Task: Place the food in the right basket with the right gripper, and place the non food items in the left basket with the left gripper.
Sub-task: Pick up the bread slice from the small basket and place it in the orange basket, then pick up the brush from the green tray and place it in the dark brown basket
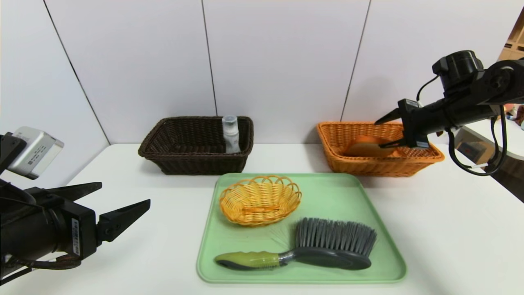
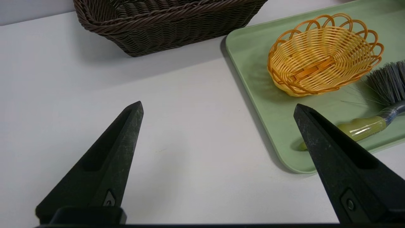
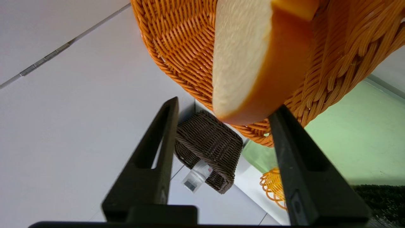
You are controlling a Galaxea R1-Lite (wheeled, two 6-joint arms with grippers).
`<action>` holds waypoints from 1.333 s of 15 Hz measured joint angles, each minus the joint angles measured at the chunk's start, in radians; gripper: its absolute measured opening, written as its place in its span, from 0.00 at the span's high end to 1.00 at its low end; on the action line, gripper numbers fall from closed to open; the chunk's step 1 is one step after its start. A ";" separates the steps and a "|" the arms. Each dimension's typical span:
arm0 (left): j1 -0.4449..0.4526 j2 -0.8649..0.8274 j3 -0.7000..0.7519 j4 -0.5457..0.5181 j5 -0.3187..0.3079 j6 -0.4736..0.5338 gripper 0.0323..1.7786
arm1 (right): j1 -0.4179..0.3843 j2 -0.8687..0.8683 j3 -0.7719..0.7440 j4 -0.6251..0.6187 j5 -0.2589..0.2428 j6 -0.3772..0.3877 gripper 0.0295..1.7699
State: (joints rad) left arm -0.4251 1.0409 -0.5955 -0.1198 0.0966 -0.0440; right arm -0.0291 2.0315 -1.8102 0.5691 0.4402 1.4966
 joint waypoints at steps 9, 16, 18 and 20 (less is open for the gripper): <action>0.000 0.000 -0.010 0.000 0.006 0.002 0.05 | 0.007 -0.048 -0.045 0.012 0.023 -0.006 0.16; 0.002 -0.013 -0.120 0.121 0.010 0.051 0.05 | 0.093 -0.216 -0.116 0.127 0.003 -0.116 0.09; 0.003 -0.024 -0.135 0.123 0.011 0.055 0.05 | 0.124 -0.262 -0.131 0.191 -0.026 -0.269 0.07; 0.003 -0.033 -0.139 0.123 0.012 0.066 0.05 | 0.153 -0.298 -0.137 0.228 -0.111 -0.434 0.06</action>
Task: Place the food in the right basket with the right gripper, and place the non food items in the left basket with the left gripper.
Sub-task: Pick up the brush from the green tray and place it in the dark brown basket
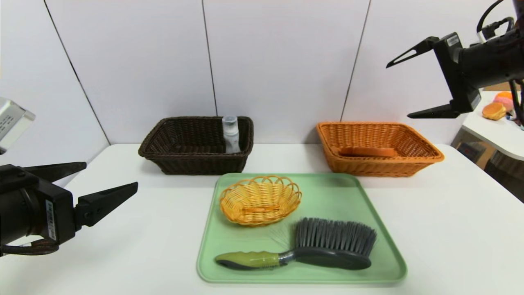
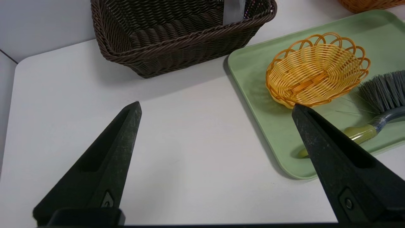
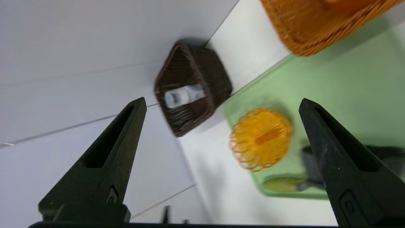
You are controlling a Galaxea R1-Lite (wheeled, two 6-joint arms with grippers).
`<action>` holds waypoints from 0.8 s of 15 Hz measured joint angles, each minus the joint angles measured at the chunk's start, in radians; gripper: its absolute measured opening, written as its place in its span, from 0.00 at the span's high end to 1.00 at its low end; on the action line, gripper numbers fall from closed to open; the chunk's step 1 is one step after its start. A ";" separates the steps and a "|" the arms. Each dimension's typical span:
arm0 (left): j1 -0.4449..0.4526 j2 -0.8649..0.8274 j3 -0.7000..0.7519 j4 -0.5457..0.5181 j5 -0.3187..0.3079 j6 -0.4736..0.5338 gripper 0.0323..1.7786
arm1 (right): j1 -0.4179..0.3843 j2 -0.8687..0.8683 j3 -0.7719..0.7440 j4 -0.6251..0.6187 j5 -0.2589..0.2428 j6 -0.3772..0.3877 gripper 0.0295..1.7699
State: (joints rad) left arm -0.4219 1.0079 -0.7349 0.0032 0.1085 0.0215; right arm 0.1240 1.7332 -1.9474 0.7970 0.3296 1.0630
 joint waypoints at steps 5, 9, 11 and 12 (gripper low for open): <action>0.000 -0.028 0.018 -0.049 0.003 0.048 0.05 | 0.065 -0.042 0.008 0.106 -0.234 -0.453 0.05; -0.001 -0.077 0.021 0.014 -0.023 0.043 0.05 | 0.141 -0.093 0.127 0.090 -0.390 -0.818 0.04; -0.002 -0.090 0.031 0.021 -0.040 0.041 0.05 | 0.174 -0.120 0.174 0.060 -0.419 -0.897 0.04; -0.005 -0.093 0.033 0.021 -0.044 0.042 0.05 | 0.185 -0.132 0.183 0.062 -0.417 -0.905 0.04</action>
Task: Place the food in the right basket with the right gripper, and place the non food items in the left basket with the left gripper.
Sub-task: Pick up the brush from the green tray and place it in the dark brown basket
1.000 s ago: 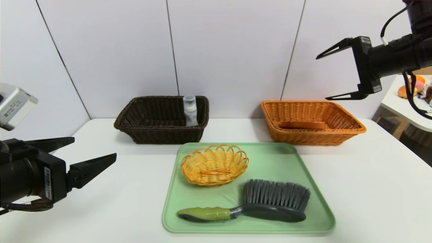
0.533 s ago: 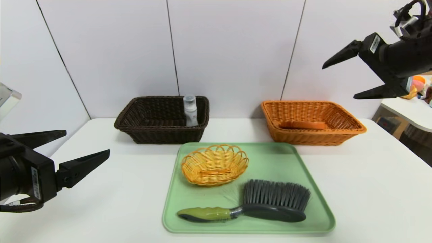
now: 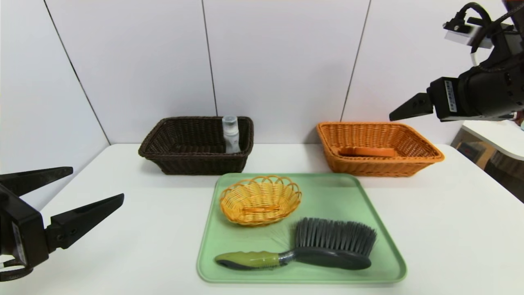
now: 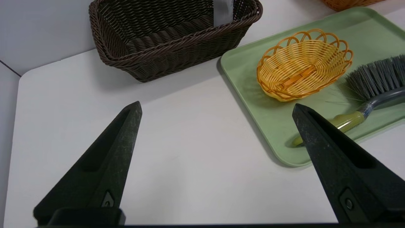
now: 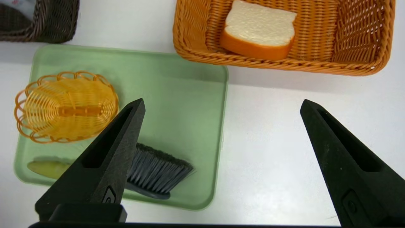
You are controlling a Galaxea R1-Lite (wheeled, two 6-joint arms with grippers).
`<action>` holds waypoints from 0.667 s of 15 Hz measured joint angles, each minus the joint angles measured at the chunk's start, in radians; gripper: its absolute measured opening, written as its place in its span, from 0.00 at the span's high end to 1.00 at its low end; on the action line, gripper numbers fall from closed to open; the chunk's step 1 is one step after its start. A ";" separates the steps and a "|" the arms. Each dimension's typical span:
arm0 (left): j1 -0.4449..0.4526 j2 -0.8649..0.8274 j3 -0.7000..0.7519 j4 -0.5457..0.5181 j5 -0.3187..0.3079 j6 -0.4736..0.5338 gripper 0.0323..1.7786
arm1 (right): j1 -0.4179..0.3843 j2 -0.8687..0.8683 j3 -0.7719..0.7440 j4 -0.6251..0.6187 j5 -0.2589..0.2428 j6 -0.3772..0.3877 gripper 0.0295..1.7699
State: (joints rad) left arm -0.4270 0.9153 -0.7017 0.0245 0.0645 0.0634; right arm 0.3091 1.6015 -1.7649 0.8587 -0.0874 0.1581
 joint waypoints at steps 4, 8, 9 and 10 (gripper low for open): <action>-0.046 0.006 0.002 0.003 -0.004 0.002 0.05 | 0.017 -0.040 0.017 0.013 -0.010 -0.074 0.04; -0.100 0.013 0.038 -0.003 -0.008 0.009 0.05 | 0.020 -0.099 0.074 0.059 -0.027 -0.208 0.04; -0.129 0.008 0.050 -0.003 -0.017 0.009 0.05 | 0.025 -0.118 0.099 0.059 -0.026 -0.212 0.04; -0.153 0.001 0.062 -0.004 -0.040 0.009 0.05 | 0.031 -0.141 0.127 0.053 -0.024 -0.211 0.04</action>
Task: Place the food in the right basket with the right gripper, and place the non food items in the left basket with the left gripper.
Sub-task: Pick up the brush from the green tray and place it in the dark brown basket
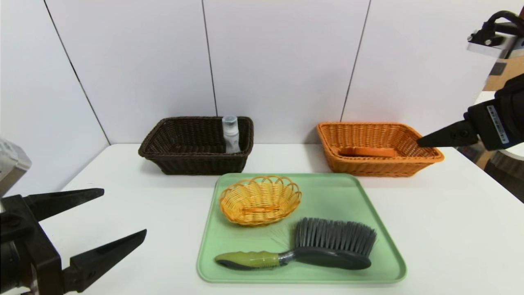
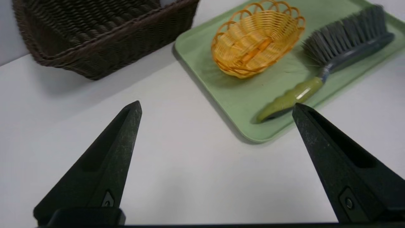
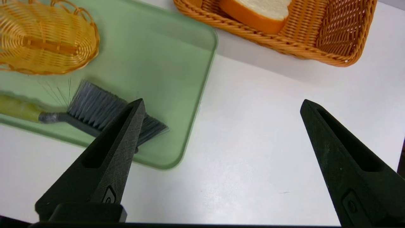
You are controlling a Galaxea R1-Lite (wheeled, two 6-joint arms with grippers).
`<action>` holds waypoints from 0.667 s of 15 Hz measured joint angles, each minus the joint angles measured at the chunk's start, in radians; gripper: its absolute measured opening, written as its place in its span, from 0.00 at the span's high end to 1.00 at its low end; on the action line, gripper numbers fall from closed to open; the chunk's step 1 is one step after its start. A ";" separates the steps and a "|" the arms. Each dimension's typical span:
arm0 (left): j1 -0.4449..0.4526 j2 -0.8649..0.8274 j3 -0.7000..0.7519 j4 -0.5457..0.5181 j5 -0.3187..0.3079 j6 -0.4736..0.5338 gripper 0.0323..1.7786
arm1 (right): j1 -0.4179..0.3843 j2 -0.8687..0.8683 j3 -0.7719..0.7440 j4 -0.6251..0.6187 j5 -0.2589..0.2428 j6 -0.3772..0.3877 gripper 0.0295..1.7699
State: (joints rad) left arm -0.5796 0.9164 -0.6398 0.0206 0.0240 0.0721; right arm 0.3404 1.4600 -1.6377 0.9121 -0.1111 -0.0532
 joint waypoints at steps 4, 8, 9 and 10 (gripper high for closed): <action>-0.031 -0.025 0.014 0.008 -0.189 0.003 0.05 | 0.006 -0.082 0.079 -0.078 0.001 0.021 0.04; -0.039 0.030 0.007 0.000 -0.332 0.048 0.05 | 0.020 -0.121 0.097 -0.081 0.007 0.023 0.04; -0.040 0.049 0.006 0.000 -0.372 0.061 0.05 | 0.032 -0.127 0.098 -0.083 0.008 0.024 0.04; -0.041 0.068 0.006 -0.001 -0.407 0.073 0.05 | 0.042 -0.132 0.102 -0.083 0.009 0.024 0.04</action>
State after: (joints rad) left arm -0.6209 0.9843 -0.6336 0.0200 -0.3828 0.1447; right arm 0.3828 1.3283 -1.5360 0.8294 -0.1023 -0.0287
